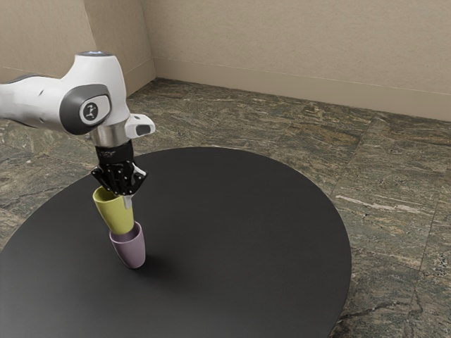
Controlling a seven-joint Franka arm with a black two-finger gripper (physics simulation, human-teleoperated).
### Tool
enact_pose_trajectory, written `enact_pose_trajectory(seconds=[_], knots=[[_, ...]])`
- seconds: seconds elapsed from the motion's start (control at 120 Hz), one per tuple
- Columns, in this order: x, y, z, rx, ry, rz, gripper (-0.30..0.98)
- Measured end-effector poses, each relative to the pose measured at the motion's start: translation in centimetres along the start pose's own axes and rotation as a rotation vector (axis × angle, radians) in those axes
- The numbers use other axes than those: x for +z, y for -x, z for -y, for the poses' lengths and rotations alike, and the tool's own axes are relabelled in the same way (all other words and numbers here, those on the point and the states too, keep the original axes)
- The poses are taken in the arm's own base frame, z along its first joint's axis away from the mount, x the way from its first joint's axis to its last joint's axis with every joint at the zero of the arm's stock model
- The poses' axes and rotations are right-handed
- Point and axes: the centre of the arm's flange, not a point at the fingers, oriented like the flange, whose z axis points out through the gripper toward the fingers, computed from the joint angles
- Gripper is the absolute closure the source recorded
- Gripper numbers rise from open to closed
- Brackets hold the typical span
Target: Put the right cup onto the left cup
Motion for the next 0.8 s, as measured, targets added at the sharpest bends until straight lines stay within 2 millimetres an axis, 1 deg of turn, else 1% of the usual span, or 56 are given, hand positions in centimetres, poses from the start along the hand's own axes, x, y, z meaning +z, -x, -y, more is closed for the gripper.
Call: enact_pose_trajectory(seconds=[0.267, 0.417, 0.633, 0.8], knots=[[-0.2, -0.7, 0.1, 0.006, -0.010, -0.008, 0.79], [0.2, -1.1, -0.1, 0.009, -0.014, 0.001, 0.79], [0.5, -1.1, -0.2, 0.013, -0.015, 0.002, 0.79], [1.2, -1.4, -0.1, 0.012, -0.018, 0.014, 0.79]])
